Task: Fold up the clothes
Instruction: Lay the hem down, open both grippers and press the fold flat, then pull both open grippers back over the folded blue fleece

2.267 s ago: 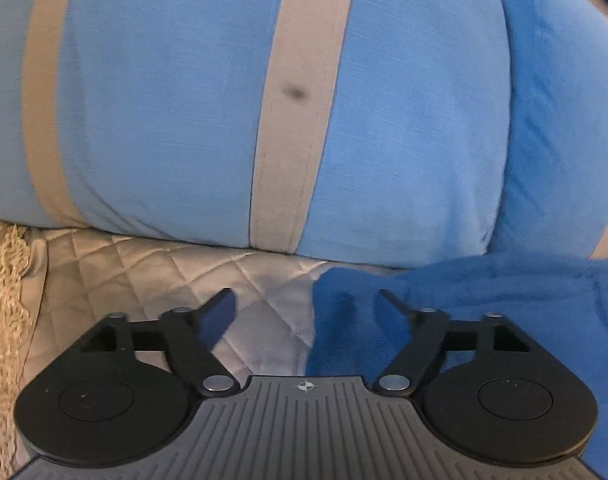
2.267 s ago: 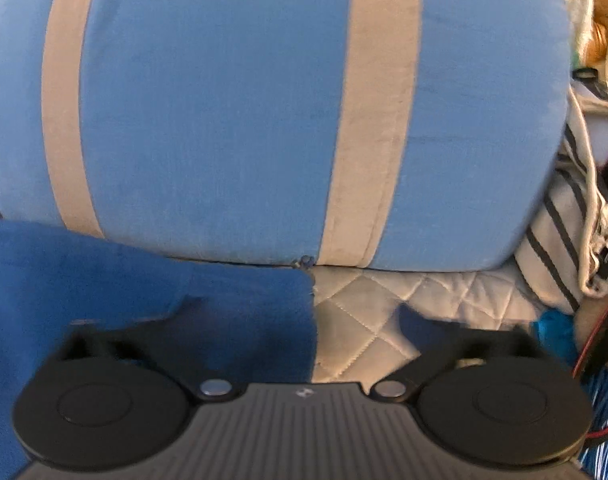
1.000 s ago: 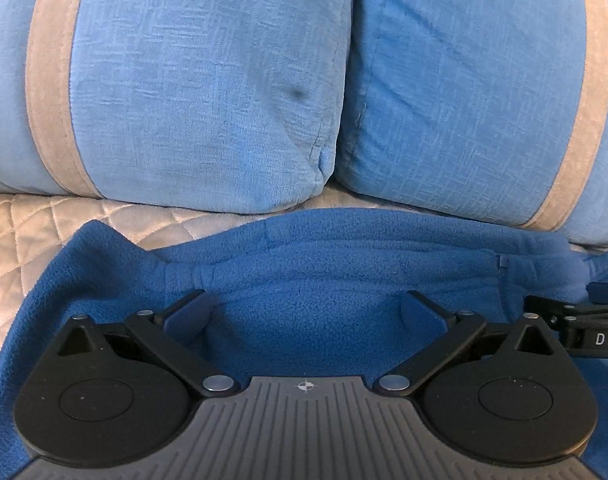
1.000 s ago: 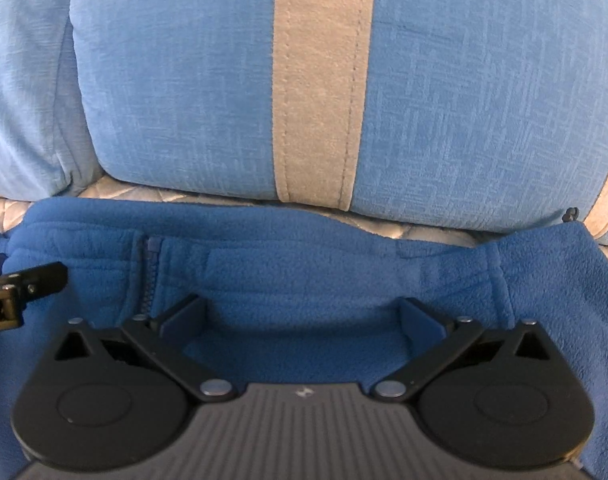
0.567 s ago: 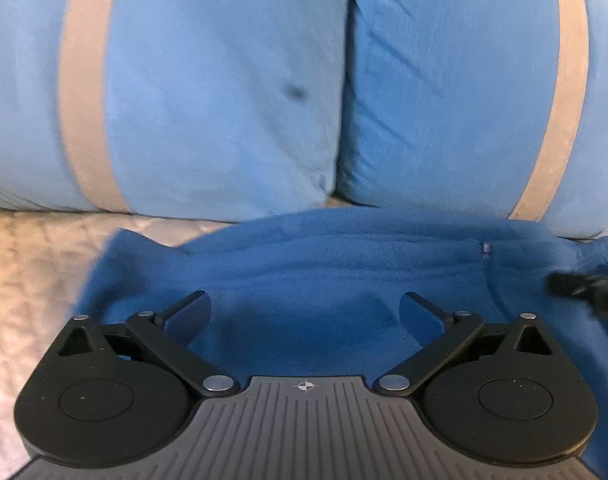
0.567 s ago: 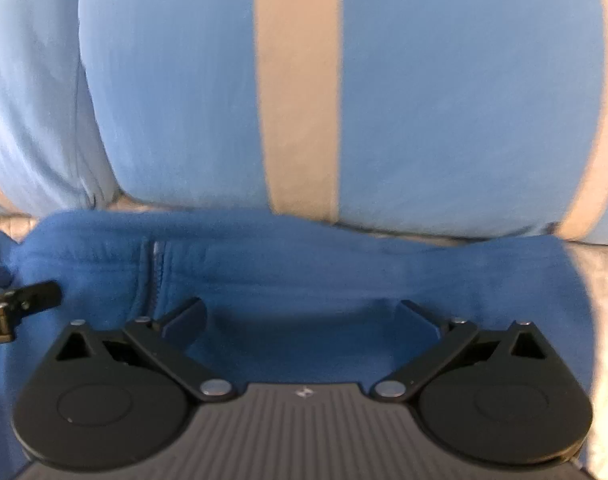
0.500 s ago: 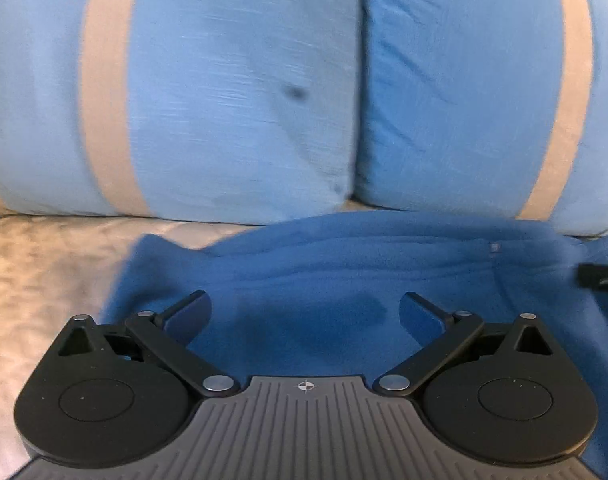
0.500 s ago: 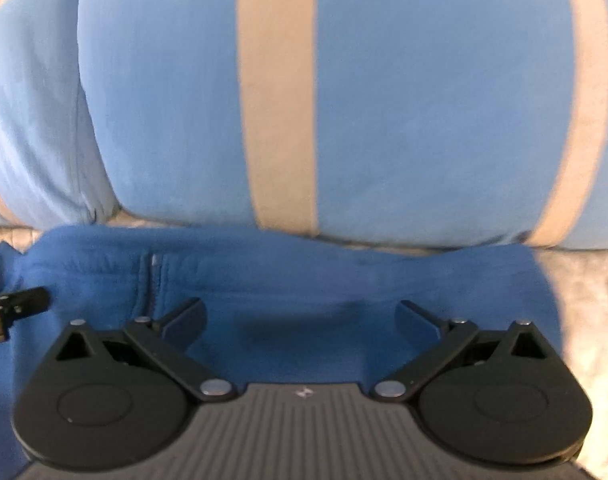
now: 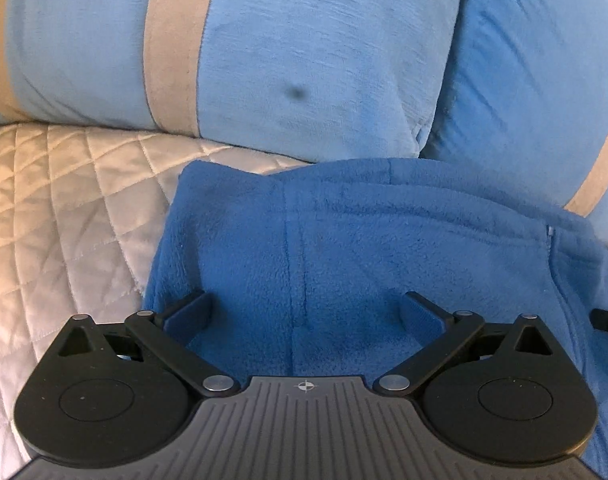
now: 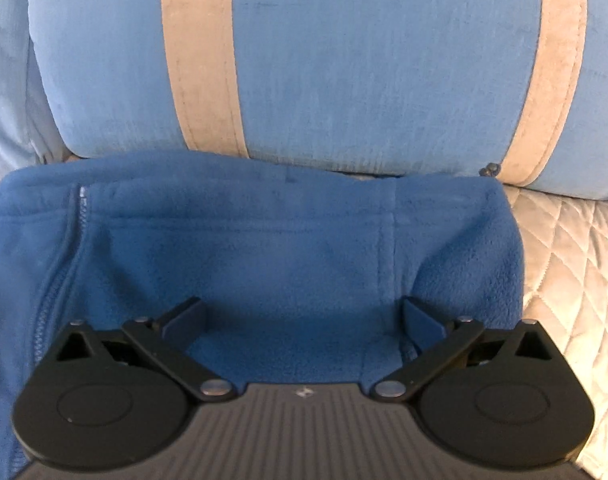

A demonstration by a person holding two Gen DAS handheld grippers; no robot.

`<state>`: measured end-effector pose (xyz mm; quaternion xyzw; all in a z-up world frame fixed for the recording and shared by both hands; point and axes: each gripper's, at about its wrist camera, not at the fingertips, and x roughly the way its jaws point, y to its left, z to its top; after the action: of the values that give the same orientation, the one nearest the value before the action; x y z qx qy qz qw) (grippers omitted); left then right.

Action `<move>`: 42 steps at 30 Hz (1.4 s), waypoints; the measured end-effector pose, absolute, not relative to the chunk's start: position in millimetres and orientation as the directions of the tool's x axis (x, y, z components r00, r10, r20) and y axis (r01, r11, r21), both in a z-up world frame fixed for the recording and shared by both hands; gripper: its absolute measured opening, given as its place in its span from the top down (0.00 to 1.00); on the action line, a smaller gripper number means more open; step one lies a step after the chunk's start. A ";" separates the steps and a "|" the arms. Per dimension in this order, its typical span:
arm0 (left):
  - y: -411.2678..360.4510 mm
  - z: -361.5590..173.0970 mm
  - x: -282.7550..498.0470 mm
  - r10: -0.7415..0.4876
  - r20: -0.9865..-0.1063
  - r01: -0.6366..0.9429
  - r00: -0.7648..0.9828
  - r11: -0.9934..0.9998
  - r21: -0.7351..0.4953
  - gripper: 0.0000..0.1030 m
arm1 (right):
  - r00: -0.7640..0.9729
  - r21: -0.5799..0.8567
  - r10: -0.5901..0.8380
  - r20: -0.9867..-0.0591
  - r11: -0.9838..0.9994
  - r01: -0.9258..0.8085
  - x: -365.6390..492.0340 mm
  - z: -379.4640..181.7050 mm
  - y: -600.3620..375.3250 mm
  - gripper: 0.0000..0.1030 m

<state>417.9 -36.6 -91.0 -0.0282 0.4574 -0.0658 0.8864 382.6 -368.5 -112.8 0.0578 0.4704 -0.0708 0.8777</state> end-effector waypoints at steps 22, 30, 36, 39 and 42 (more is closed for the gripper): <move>24.0 0.9 341.6 -0.286 -0.875 0.167 0.390 0.957 -0.239 0.00 | 0.449 0.037 -0.016 -0.893 0.993 0.109 322.6 -20.5 -375.2 0.00; 56.9 33.4 285.9 -0.249 -0.797 0.304 0.550 0.949 -0.087 0.01 | 0.513 0.041 0.004 -0.858 0.997 0.059 252.8 1.5 -388.3 0.00; 71.9 21.3 267.1 -0.337 -0.799 0.246 0.499 0.939 -0.242 0.01 | 0.531 0.106 0.014 -0.847 0.984 0.142 224.2 -8.2 -414.8 0.00; 45.8 21.8 263.1 -0.324 -0.815 0.284 0.480 0.937 -0.205 0.01 | 0.524 0.107 0.015 -0.852 0.983 0.147 222.7 -9.7 -407.4 0.00; 13.3 21.1 266.4 -0.304 -0.827 0.328 0.472 0.932 -0.155 0.01 | 0.526 0.100 0.023 -0.850 0.988 0.117 228.0 -5.5 -385.9 0.00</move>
<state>266.4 13.3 21.1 0.0129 0.4795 -0.1842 0.8579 228.0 -385.9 -5.5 0.0723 0.4861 -0.0270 0.8705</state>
